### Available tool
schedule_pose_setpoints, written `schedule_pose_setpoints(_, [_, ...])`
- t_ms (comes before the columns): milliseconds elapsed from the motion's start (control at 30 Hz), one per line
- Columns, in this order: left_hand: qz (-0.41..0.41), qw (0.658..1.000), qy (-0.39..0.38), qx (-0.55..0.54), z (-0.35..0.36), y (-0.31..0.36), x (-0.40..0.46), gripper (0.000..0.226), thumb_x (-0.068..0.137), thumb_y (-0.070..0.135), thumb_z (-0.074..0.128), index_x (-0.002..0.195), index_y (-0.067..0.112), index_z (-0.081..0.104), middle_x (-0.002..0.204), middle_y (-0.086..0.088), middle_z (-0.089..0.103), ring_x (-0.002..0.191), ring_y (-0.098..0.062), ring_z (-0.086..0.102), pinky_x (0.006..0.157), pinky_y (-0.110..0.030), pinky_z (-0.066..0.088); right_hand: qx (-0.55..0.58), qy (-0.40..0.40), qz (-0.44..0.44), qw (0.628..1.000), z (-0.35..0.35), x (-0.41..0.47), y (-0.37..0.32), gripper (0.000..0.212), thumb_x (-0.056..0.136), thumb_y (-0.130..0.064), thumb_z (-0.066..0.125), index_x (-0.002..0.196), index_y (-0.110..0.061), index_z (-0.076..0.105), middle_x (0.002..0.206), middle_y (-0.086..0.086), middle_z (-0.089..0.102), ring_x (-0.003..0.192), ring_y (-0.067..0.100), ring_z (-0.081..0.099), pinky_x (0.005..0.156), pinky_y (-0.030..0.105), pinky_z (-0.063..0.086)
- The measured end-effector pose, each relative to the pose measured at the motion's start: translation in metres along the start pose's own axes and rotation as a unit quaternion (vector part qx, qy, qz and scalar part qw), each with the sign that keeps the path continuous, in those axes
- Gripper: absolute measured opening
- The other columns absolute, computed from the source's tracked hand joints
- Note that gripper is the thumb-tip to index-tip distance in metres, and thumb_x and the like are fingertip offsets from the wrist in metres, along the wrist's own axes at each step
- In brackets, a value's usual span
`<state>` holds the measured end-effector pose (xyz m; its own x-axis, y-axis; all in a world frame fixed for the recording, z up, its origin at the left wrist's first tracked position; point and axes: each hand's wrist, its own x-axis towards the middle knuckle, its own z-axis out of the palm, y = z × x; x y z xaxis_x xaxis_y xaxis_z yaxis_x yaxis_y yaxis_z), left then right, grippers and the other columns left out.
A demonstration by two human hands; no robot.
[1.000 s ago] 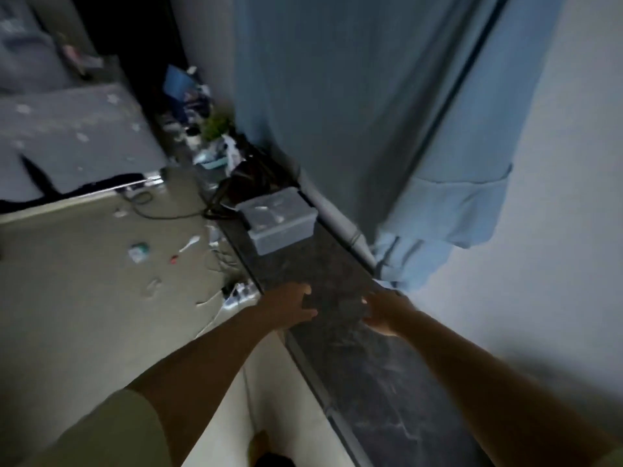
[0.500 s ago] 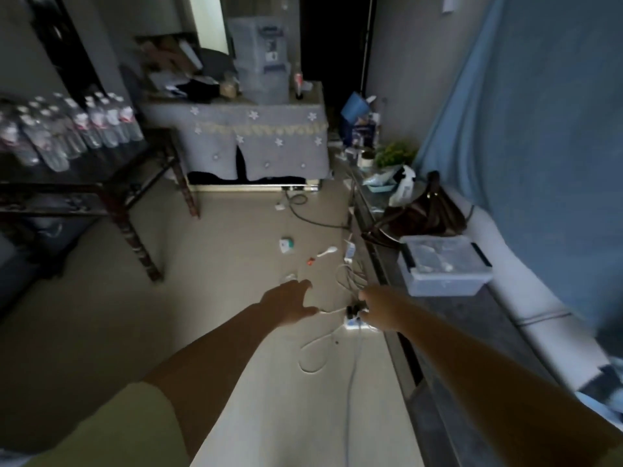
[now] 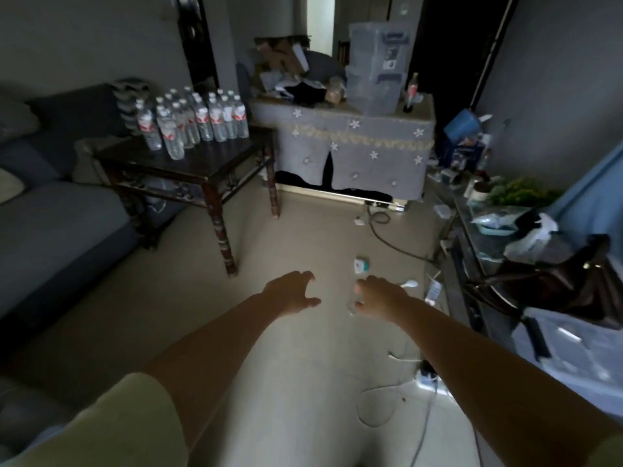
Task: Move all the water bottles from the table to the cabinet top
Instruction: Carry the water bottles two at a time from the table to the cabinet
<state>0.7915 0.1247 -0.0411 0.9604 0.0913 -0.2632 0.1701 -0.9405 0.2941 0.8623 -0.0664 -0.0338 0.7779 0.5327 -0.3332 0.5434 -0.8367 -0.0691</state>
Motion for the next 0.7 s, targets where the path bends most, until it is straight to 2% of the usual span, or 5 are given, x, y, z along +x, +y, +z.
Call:
schedule_pose_setpoints(300, [-0.097, 0.994, 0.041, -0.035, -0.06, -0.069, 0.13, 0.058, 0.09, 0.048, 0.057, 0.138, 0.019, 0.041, 0.133, -0.008, 0.053, 0.122, -0.024, 0.051, 0.1, -0.034, 0.043, -0.018, -0.002, -0.078, 0.997, -0.067, 0.183, 0.001, 0.048, 0.095, -0.036, 0.049, 0.138, -0.014, 0.042, 0.138, 0.012, 0.045, 0.127, 0.03, 0.047, 0.102, 0.038, 0.043])
schedule_pose_setpoints(467, [-0.118, 0.99, 0.048, -0.065, -0.077, -0.091, 0.178, 0.058, 0.089, 0.049, 0.058, 0.137, 0.02, 0.042, 0.132, -0.007, 0.054, 0.119, -0.024, 0.053, 0.098, -0.034, 0.045, -0.026, -0.016, -0.097, 0.995, -0.093, 0.255, -0.003, 0.048, 0.095, -0.035, 0.05, 0.137, -0.012, 0.044, 0.136, 0.012, 0.047, 0.126, 0.029, 0.048, 0.102, 0.039, 0.044])
schedule_pose_setpoints(700, [-0.162, 0.981, 0.064, -0.083, -0.13, -0.192, 0.266, 0.056, 0.089, 0.048, 0.058, 0.136, 0.021, 0.043, 0.131, -0.006, 0.054, 0.117, -0.024, 0.055, 0.092, -0.031, 0.043, -0.031, -0.016, -0.139, 0.99, -0.132, 0.406, -0.056, 0.048, 0.095, -0.036, 0.051, 0.137, -0.013, 0.044, 0.135, 0.011, 0.048, 0.125, 0.027, 0.049, 0.102, 0.037, 0.044])
